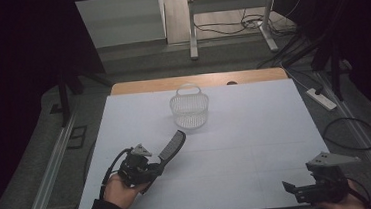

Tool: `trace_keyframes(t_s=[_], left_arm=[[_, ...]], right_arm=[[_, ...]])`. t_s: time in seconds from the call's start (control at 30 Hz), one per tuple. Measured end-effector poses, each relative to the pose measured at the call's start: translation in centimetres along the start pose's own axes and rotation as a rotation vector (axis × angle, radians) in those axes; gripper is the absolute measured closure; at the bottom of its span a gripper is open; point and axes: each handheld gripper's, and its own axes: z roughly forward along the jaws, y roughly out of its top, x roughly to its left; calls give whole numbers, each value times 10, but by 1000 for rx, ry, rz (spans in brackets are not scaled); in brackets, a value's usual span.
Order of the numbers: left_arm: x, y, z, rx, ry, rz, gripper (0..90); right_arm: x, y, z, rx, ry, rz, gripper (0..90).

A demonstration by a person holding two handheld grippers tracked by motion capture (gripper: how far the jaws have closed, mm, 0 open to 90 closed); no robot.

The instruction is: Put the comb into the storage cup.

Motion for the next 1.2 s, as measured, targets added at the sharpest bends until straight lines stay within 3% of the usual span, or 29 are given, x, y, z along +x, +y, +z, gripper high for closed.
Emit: trace_keyframes(t_s=[0.23,0.73,1.2], left_arm=[[-4,1,-2,-29,-7,22,726],[-12,4,-8,-90,29,67,726],[-19,7,-11,-147,0,101,727]], right_arm=[[1,0,-1,-7,12,-13,4],[4,10,0,-72,54,-36,0],[3,28,5,-143,146,-42,0]])
